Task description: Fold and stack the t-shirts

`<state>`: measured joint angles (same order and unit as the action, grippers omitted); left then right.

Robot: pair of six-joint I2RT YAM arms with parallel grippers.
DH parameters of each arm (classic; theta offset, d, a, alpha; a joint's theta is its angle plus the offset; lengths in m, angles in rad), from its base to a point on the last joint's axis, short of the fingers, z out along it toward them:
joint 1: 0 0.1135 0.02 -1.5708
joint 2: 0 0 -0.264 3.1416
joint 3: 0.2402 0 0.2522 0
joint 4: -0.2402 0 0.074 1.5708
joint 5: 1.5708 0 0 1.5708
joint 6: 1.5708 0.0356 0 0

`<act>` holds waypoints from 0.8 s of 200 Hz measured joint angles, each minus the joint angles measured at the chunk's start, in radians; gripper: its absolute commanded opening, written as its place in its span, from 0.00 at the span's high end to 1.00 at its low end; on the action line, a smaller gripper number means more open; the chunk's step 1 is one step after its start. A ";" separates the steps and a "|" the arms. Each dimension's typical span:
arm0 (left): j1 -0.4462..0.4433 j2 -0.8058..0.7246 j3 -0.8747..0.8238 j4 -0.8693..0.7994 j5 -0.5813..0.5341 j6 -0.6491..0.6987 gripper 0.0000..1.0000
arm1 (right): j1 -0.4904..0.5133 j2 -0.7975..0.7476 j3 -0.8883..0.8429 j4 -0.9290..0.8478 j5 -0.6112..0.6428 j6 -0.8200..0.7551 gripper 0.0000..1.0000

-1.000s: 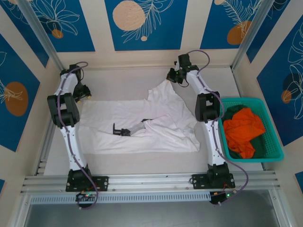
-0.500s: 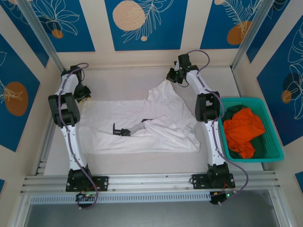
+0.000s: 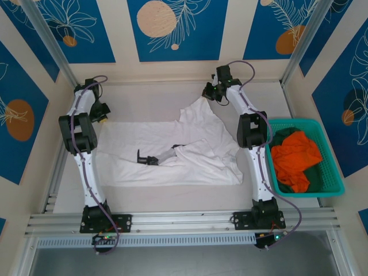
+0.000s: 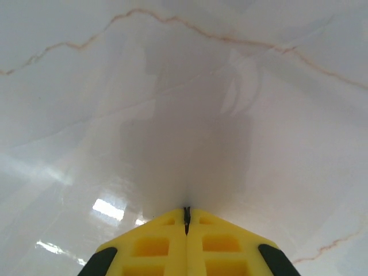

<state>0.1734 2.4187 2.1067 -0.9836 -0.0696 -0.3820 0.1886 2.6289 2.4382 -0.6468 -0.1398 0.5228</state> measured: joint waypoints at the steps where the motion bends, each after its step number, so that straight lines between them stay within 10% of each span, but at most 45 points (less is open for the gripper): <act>1: 0.000 -0.002 -0.002 0.002 0.001 0.000 1.00 | 0.000 -0.002 -0.001 0.000 0.000 0.000 1.00; 160: -0.001 -0.739 -0.826 0.422 0.083 0.040 1.00 | -0.029 -0.800 -0.830 0.075 -0.218 -0.160 1.00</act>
<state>0.1726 1.6798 1.2804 -0.5617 0.0135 -0.3420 0.1596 1.8290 1.6081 -0.5720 -0.3576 0.3626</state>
